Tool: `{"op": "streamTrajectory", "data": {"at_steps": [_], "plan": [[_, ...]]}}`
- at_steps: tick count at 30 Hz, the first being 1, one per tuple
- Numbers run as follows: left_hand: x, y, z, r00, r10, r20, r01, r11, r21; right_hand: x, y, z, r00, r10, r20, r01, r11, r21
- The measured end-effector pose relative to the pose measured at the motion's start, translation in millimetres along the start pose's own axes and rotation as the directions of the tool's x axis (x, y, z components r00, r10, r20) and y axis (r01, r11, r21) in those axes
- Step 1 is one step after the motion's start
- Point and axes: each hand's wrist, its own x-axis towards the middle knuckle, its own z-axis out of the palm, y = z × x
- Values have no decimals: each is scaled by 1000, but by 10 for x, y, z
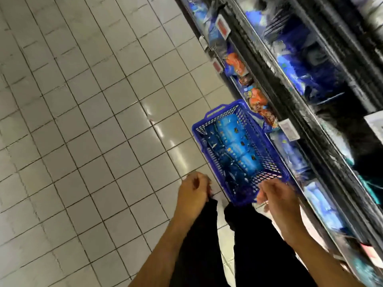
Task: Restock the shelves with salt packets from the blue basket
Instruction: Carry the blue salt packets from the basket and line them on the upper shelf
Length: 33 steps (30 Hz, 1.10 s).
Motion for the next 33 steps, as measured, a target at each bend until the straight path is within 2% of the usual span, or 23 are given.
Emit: {"op": "streamTrajectory", "data": {"at_steps": [3,8,11,14,16,18,20,23,25,29,33], "plan": [[796,-256,301,998,16,57,-22,995,97,686,510,398,993,97,-68,-97,995,-2],[2203,-765,884,996,31,87,-57,950,307,2008,1386,1028,984,169,-61,-173,981,-83],[3002,-976,1245,991,87,105,-127,874,469,2712,1863,1334,974,221,-54,-227,965,-134],[3693,-1125,1561,969,179,171,-248,708,662,3292,2249,1552,963,261,-63,-268,930,-252],[4061,-1226,1700,956,201,213,-288,503,815,3573,2465,1657,962,253,-103,-273,910,-313],[4370,-1337,1795,951,191,242,-293,313,904,3765,2605,1773,960,246,-132,-273,927,-258],[4573,-1453,1903,949,198,245,-290,245,925,3917,2702,1897,958,249,-144,-275,940,-203],[4733,-1605,2050,942,283,178,-251,248,936,4088,2780,2052,896,359,-259,-422,871,-252],[4805,-1648,2096,947,300,114,-203,286,937,4138,2803,2096,846,443,-297,-498,856,-141],[4890,-1633,2084,953,275,128,-211,299,930,4141,2893,2149,827,486,-283,-465,874,141],[4822,-1650,2109,962,166,217,-271,482,834,4084,2870,2182,835,472,-282,-384,868,316]]}}
